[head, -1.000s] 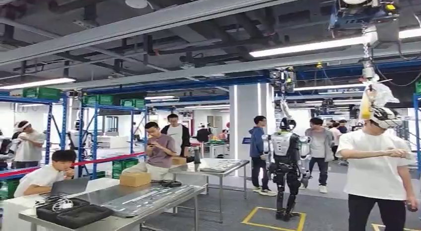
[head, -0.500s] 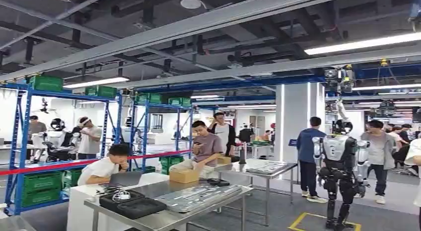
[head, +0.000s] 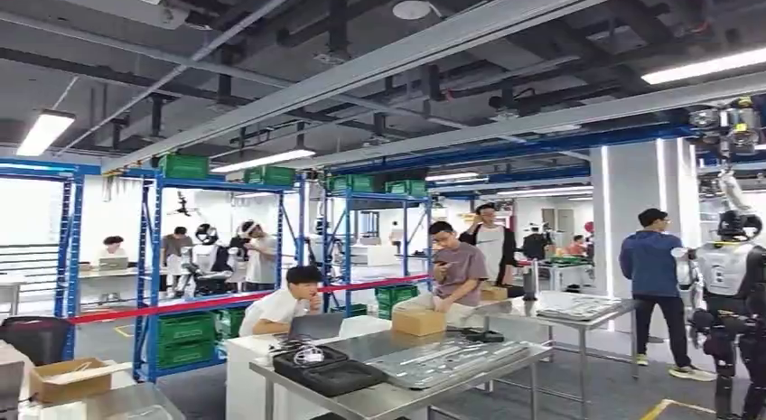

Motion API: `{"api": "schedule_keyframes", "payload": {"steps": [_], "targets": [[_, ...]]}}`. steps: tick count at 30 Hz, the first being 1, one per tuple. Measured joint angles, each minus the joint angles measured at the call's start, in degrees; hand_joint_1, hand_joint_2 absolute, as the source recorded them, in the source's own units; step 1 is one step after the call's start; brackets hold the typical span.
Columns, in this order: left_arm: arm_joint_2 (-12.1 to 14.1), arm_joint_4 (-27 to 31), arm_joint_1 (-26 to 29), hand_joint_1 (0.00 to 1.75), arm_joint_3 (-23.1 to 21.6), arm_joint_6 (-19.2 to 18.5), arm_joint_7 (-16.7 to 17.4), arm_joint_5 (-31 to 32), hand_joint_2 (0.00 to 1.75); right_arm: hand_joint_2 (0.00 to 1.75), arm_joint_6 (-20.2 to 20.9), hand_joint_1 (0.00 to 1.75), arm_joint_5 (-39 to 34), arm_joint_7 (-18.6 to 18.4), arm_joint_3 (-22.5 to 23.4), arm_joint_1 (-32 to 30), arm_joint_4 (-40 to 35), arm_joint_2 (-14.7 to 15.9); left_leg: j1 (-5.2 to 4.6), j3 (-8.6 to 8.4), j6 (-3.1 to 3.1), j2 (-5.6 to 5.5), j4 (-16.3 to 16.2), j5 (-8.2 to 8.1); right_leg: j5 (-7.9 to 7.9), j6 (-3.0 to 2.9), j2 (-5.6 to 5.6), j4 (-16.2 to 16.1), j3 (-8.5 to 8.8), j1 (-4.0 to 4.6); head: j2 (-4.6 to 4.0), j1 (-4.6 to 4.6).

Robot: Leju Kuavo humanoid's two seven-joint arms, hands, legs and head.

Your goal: Take the parts from the cabinet and place them on the table.

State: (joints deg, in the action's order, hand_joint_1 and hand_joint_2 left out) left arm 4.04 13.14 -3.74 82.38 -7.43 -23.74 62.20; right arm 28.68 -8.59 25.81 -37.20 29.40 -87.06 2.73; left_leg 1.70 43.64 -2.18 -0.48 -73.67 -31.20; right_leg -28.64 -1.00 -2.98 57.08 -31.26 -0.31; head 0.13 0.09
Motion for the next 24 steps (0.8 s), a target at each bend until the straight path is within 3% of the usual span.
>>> {"api": "schedule_keyframes", "payload": {"steps": [2, 3, 4, 5, 8, 9, 10, 12, 13, 14, 15, 17, 18, 19, 20, 21, 23, 24], "targets": [[0.4, 0.0, 0.0, 0.0, 0.0, 0.0, 0.0, 0.0, 1.75, 1.75, 0.0, 1.75, 0.0, 0.0, 0.0, 0.1, 0.0, -0.1, 0.55, -5.03, -0.78, 1.63, 9.3, 4.73, -0.55, 0.72, -1.41, 0.4, 0.34, -0.33, 0.0, -0.02], [0.4, 0.0, -0.1, 0.0, 0.0, 0.0, 0.0, 0.0, 1.75, 1.75, 0.0, 1.75, 0.0, 0.0, 0.0, 0.2, -0.1, -0.1, 0.61, -7.05, -1.1, 3.98, 13.2, 5.81, -0.99, 1.29, -1.93, 0.7, 0.43, -0.3, 0.0, 0.0], [0.4, 0.0, -0.4, 0.0, 0.0, 0.0, 0.0, 0.0, 1.75, 1.75, 0.0, 1.75, -0.1, 0.0, 0.1, 0.2, -0.2, -0.1, -0.25, -7.34, -0.52, 4.83, 14.0, 5.18, -1.44, 1.89, -2.34, 1.2, 0.29, 0.16, 0.0, 0.02], [0.4, 0.0, -0.5, 0.0, 0.0, 0.0, 0.1, 0.0, 1.75, 1.75, 0.0, 1.75, -0.1, -0.1, 0.1, 0.3, -0.4, -0.1, -0.29, -7.11, 0.67, 4.19, 13.8, 5.11, -1.43, 2.12, -2.82, 1.0, 0.43, 0.19, 0.0, -0.04], [0.5, 0.0, 0.1, 0.0, 0.0, -0.3, 0.0, 0.1, 1.75, 1.75, 0.0, 1.75, -0.2, -0.2, 0.0, 0.5, -0.7, -0.3, -0.62, -6.92, 1.82, 2.38, 13.9, 5.18, -1.7, 2.68, -4.47, 0.7, 0.96, -0.22, 0.0, -0.04], [0.7, 0.0, 0.3, 0.0, 0.0, -0.3, -0.1, 0.1, 1.75, 1.75, 0.0, 1.75, -0.1, -0.5, 0.0, 0.7, -1.2, -0.3, -0.5, -6.94, 2.18, 1.79, 14.1, 5.29, -2.88, 3.11, -1.89, 1.3, 1.0, -0.55, 0.0, -0.04], [0.7, 0.0, 0.2, 0.0, 0.0, -0.3, -0.2, 0.1, 1.75, 1.75, 0.0, 1.75, -0.2, -0.5, 0.1, 0.9, -1.5, -0.3, -0.51, -6.88, 2.56, 1.35, 14.1, 5.31, -4.76, 2.87, 0.48, 4.1, -0.19, -0.56, 0.0, -0.04], [0.8, 0.0, -0.3, 0.0, 0.0, -0.3, -0.4, 0.1, 1.75, 1.75, 0.0, 1.75, -0.2, -0.9, 0.1, 1.3, -1.6, -0.2, -0.75, -6.88, 3.17, 0.04, 14.1, 5.33, -8.77, 2.48, 2.28, 13.2, -4.34, -0.41, 0.0, -0.04], [0.8, 0.0, -0.4, 0.0, 0.0, -0.4, -0.5, 0.1, 1.75, 1.75, 0.0, 1.75, -0.3, -1.2, 0.0, 1.2, -1.6, -0.2, -1.0, -6.89, 3.34, -0.81, 14.1, 5.33, -9.81, 2.21, 2.51, 17.3, -6.52, -0.33, 0.0, -0.04], [0.8, 0.0, -0.4, 0.0, 0.0, -0.4, -0.6, 0.1, 1.75, 1.75, 0.0, 1.75, -0.5, -1.3, 0.0, 1.2, -1.6, -0.2, -1.24, -6.91, 3.43, -1.62, 14.0, 5.33, -9.78, 1.99, 2.65, 19.2, -7.83, -0.24, 0.0, -0.04], [0.8, 0.0, -0.3, 0.0, 0.0, -0.4, -0.7, 0.1, 1.75, 1.75, 0.0, 1.75, -0.7, -1.4, 0.0, 1.3, -1.6, -0.2, -1.43, -6.99, 3.46, -2.48, 14.0, 5.35, -8.34, 1.63, 2.75, 18.2, -7.78, -0.07, 0.0, -0.04], [0.8, 0.0, -0.2, 0.0, 0.0, -0.5, -0.8, 0.2, 1.75, 1.75, 0.0, 1.75, -0.9, -1.7, 0.0, 1.6, -1.6, -0.2, -1.65, -7.34, 3.47, -4.16, 14.0, 5.36, -2.74, 0.56, 3.89, 10.1, -4.8, 0.58, 0.0, -0.04], [0.8, 0.0, -0.3, 0.0, 0.0, -0.5, -0.9, 0.2, 1.75, 1.75, 0.0, 1.75, -1.0, -1.7, 0.0, 1.9, -1.7, -0.2, -1.65, -7.57, 3.47, -4.94, 14.0, 5.35, 0.0, -0.09, 5.6, 5.5, -2.97, 0.9, 0.0, -0.04], [0.2, 0.0, -0.4, 0.0, 0.0, -0.6, -0.9, 0.2, 1.75, 1.75, 0.0, 1.75, -1.1, -1.7, 0.0, 2.1, -1.7, -0.2, -1.67, -7.35, 3.4, -5.54, 14.0, 5.36, 0.32, -0.86, 8.64, 3.6, -2.36, 0.78, 0.0, 0.0], [0.4, 0.0, -0.7, 0.0, 0.0, -0.5, -0.9, 0.2, 1.75, 1.75, 0.0, 1.75, -1.2, -1.8, 0.0, 2.4, -1.7, -0.2, -1.31, -7.16, 3.27, -6.21, 14.0, 5.46, 0.6, -0.58, 8.35, 2.6, -2.15, 0.7, 0.02, -0.07], [0.4, 0.0, -0.5, 0.0, 0.0, -0.6, -1.1, 0.2, 1.75, 1.75, 0.0, 1.75, -1.2, -1.9, -0.1, 2.5, -1.7, -0.2, -1.08, -6.82, 3.01, -6.87, 14.0, 5.63, 0.35, -0.58, 7.67, 2.5, -2.0, 1.08, 0.02, -0.04], [0.4, 0.0, 0.1, 0.0, 0.0, -0.8, -1.1, 0.3, 1.75, 1.75, 0.0, 1.75, -1.5, -1.9, -0.3, 3.0, -1.8, -0.3, -1.19, -6.61, 2.21, -8.23, 14.6, 6.14, 0.25, -0.75, 6.1, 1.0, -1.3, 0.88, 0.0, -0.07], [0.2, 0.0, 0.2, 0.0, -0.1, -1.1, -1.1, 0.4, 1.75, 1.75, 0.0, 1.75, -1.6, -1.9, -0.4, 3.0, -1.8, -0.4, -1.3, -6.53, 2.37, -5.43, 14.2, 5.65, 0.83, -0.45, 5.12, -0.2, -0.78, 0.46, 0.0, -0.04]]}}
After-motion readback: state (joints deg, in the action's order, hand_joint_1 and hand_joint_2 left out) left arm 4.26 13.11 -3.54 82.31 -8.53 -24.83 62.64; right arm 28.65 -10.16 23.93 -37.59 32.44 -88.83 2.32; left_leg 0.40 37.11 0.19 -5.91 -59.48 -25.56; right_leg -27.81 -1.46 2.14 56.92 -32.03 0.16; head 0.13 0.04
